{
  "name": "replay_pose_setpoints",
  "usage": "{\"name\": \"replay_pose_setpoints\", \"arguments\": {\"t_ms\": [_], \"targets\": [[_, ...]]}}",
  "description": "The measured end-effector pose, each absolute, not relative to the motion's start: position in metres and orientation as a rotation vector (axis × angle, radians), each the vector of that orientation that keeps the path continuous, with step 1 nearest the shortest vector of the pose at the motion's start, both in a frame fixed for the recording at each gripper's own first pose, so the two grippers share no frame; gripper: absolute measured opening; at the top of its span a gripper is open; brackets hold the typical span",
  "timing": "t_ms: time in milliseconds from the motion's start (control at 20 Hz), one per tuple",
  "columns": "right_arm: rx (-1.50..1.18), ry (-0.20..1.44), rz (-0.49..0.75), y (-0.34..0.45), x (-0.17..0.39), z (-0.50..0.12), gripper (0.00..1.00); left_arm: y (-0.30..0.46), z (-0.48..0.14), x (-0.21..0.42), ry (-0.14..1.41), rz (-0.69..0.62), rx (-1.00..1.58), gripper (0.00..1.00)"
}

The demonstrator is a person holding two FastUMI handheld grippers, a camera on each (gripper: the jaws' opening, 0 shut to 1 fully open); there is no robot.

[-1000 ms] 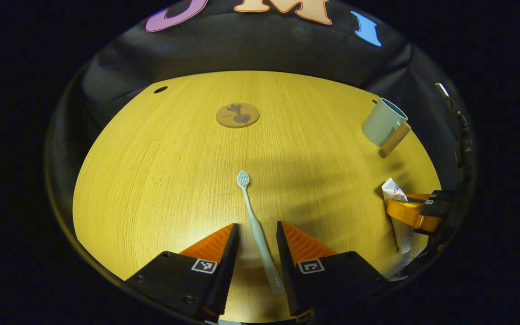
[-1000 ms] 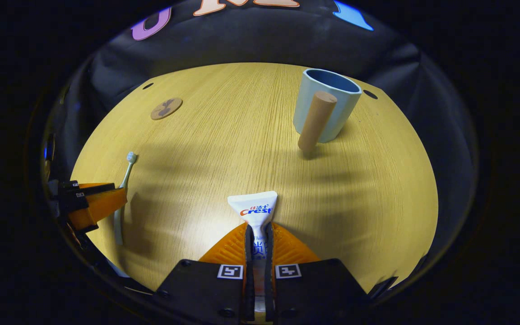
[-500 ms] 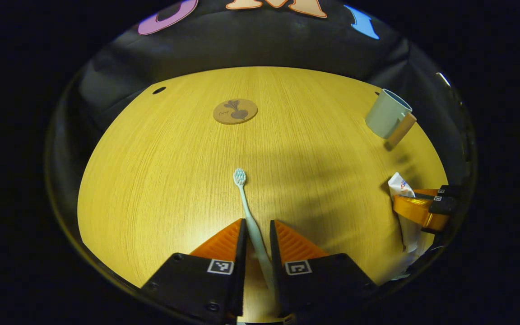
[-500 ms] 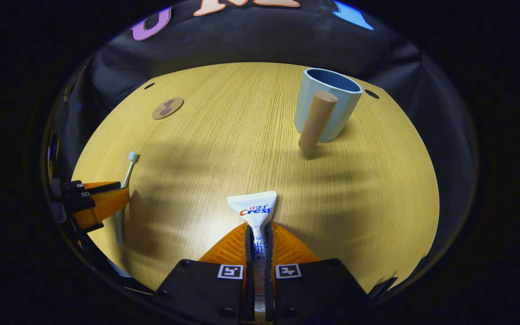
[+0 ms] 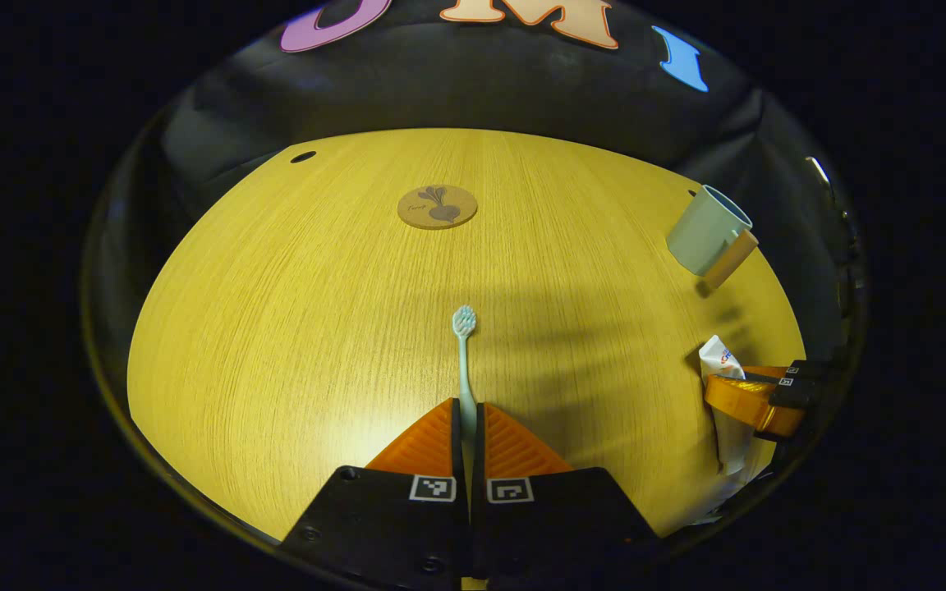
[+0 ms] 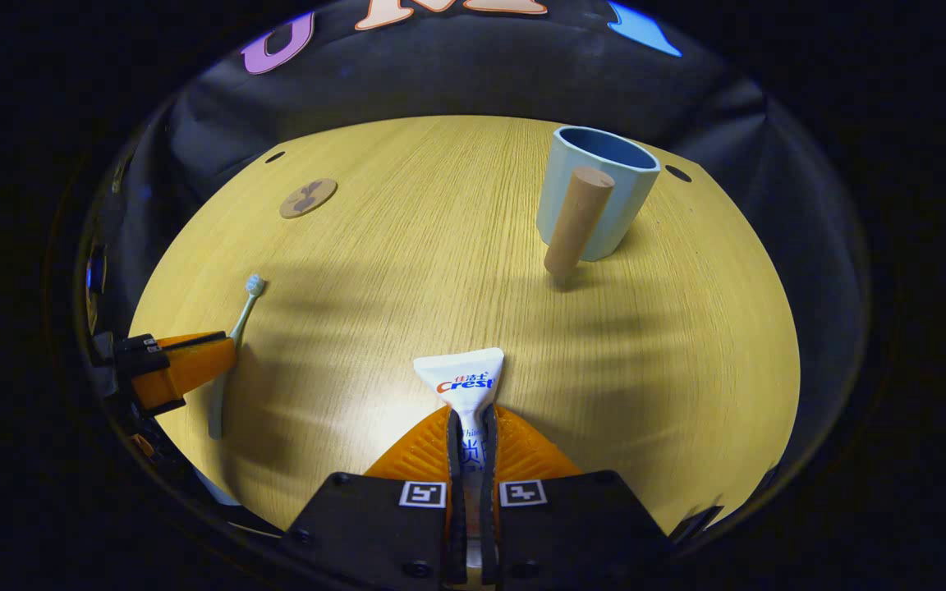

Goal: Put the toothbrush and toothpaste on the desktop into the cup, then pick up the cup and place it on the coaster on the desktop.

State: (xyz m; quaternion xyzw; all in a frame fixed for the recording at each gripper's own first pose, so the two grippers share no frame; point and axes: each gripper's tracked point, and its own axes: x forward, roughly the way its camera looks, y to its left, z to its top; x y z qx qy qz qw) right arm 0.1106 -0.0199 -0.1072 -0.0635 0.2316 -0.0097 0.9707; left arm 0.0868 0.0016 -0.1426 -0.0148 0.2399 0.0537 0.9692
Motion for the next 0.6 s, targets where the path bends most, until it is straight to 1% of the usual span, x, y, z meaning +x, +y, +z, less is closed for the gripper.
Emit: {"name": "replay_pose_setpoints", "arguments": {"t_ms": [350, 600], "targets": [[-0.084, 0.401, 0.023, -0.018, 0.108, -0.099, 0.06, 0.011, -0.138, 0.080, 0.440, 0.108, -0.070, 0.00], [-0.013, 0.269, 0.062, -0.018, 0.099, -0.058, 0.06, 0.020, -0.121, 0.073, 0.391, 0.134, -0.080, 0.00]]}}
